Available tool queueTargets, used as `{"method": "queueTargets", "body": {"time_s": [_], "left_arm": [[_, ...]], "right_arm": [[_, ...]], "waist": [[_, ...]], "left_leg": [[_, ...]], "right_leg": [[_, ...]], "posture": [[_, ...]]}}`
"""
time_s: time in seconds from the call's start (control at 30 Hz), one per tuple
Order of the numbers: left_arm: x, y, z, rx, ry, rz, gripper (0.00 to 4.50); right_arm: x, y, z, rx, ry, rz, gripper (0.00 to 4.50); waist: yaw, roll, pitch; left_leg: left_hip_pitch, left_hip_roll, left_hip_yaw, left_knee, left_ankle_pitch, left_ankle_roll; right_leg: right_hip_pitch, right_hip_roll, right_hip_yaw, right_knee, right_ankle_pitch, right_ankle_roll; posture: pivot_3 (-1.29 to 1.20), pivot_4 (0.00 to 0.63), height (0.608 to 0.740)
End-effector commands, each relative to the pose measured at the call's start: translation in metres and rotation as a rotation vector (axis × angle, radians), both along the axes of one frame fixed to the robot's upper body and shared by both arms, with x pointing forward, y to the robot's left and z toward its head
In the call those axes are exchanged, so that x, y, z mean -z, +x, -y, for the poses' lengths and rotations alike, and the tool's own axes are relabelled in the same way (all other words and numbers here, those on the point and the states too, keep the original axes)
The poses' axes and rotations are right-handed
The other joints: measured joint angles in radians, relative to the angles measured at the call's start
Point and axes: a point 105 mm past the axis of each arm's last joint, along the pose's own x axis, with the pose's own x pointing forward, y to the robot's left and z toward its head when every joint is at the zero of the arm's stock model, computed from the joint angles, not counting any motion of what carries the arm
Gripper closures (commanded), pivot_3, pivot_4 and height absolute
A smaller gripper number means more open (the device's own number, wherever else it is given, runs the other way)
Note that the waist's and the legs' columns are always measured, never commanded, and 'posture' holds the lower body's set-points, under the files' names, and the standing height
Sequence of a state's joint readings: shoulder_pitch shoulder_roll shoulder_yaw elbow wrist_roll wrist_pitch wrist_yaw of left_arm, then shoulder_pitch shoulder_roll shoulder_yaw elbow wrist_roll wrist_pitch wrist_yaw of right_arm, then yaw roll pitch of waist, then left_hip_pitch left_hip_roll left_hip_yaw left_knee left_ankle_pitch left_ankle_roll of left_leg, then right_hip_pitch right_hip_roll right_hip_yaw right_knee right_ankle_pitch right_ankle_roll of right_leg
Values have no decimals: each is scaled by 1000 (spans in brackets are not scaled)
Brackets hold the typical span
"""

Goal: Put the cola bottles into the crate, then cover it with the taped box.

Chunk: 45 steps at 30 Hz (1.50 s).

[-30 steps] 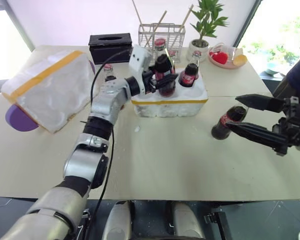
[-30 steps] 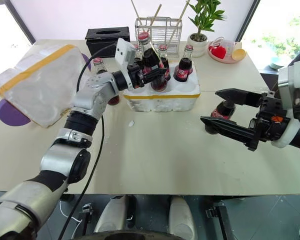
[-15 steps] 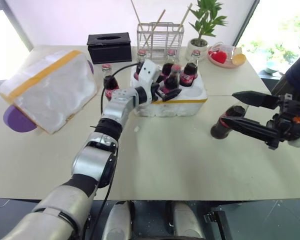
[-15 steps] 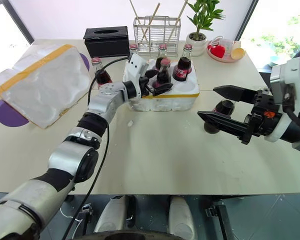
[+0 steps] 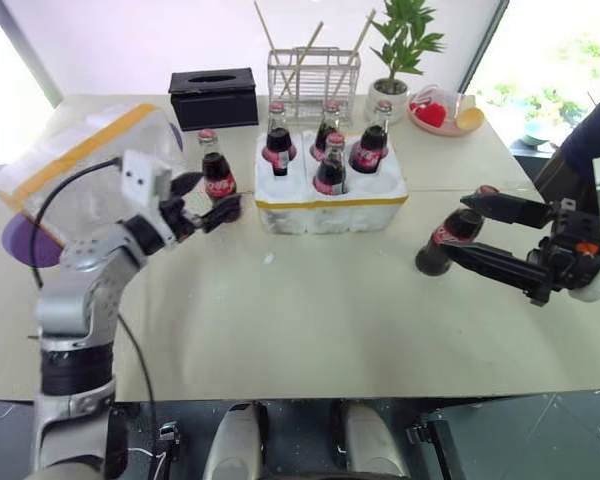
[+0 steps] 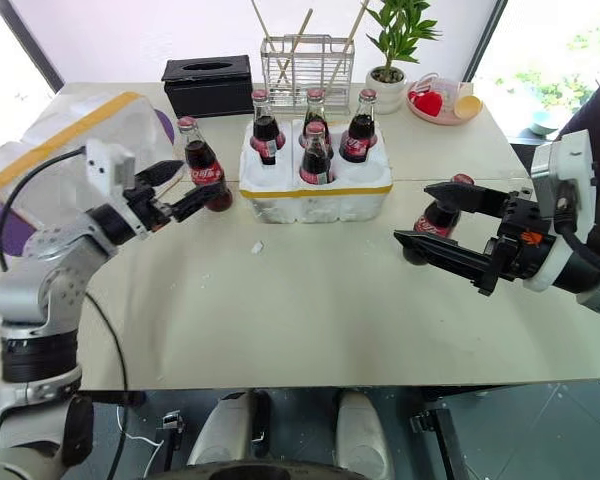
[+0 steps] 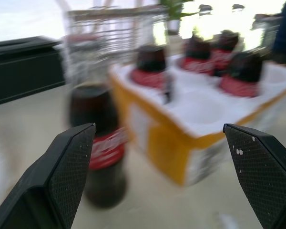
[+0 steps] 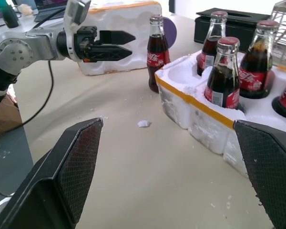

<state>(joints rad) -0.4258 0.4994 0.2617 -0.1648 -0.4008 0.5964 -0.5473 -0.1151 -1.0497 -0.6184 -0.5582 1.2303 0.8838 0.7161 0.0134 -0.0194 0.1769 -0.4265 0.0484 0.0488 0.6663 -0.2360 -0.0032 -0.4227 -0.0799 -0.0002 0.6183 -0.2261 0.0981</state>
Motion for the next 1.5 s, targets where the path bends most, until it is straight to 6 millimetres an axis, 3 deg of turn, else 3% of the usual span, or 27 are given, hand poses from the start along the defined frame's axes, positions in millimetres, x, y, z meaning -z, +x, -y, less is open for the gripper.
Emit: {"method": "queueTargets", "body": {"time_s": [0.03, 0.23, 0.63, 0.73, 0.8, 0.9, 0.97, 1.13, 1.2, 1.37, 1.5], "left_arm": [[-8, 14, -9, -72, 19, 50, 37], [-5, 40, 12, -5, 26, 54, 37], [11, 81, 20, 5, 52, 1, 37], [8, 81, 27, 50, 41, 18, 845], [6, 78, 28, 80, 31, 12, 1850], [1, 70, 22, 106, 31, 9, 1951], [-9, 60, 17, 144, 2, 2, 1951], [-77, 8, 25, 462, -164, 40, 1951], [-99, -1, 29, 530, -185, 65, 1951], [-128, 21, 48, 526, -200, 129, 1951], [-113, 45, 72, 523, -161, 103, 1951]], "right_arm": [[-9, 4, -1, -7, 6, 43, 0], [-13, 5, -5, -30, 10, 48, 0], [-13, 8, -3, -9, 29, 50, 0], [-13, 7, -4, -6, 32, 51, 0], [-13, 7, -4, -4, 36, 53, 0], [-14, 6, -4, 1, 40, 58, 0], [-14, 6, -3, 9, 41, 60, 0], [-13, 4, -1, 31, 43, 62, 0], [-12, 4, 0, 39, 41, 61, 0], [-11, 5, 3, 67, 47, 64, 0], [-10, 5, 5, 83, 48, 69, 0]], "waist": [[5, 0, 0], [2, 0, 0], [2, 0, 0], [0, 0, 0], [0, 0, 0], [-1, 0, 0], [-2, -1, 0], [-4, -6, 5], [1, -6, 5], [19, -6, 5], [24, -6, 5]], "left_leg": [[0, 0, 0, 0, 0, 0], [-2, 0, 1, -2, 0, 0], [-2, 0, 1, -3, 0, 0], [-2, 0, 2, -3, 0, 0], [-2, 0, 2, -3, 0, 0], [-2, 0, 1, -3, 0, 0], [-2, 0, 2, -3, 0, 0], [-5, 1, 1, -3, 0, 0], [-6, 1, 0, -3, 0, 0], [-6, -1, -1, 1, 0, 0], [-5, -1, 0, 1, 0, 0]], "right_leg": [[0, 0, 0, 0, 0, 0], [-1, 0, 0, -3, 0, 0], [-2, 0, 0, -2, 0, 1], [-2, 0, 0, -3, 0, 1], [-2, 0, 0, -2, 0, 1], [-2, 0, 0, -2, 0, 1], [-2, 0, 0, -2, 0, 1], [-5, 0, 0, 0, 0, 1], [-6, 0, -1, 0, 0, 1], [-3, 0, -1, -2, 0, 1], [-3, 0, -1, -2, 0, 1]], "posture": [[0, 150, 740], [0, 150, 740], [0, 150, 740], [0, 150, 740], [0, 150, 740], [0, 150, 740], [0, 150, 740], [0, 150, 740], [0, 150, 740], [0, 150, 740], [0, 150, 740]]}}
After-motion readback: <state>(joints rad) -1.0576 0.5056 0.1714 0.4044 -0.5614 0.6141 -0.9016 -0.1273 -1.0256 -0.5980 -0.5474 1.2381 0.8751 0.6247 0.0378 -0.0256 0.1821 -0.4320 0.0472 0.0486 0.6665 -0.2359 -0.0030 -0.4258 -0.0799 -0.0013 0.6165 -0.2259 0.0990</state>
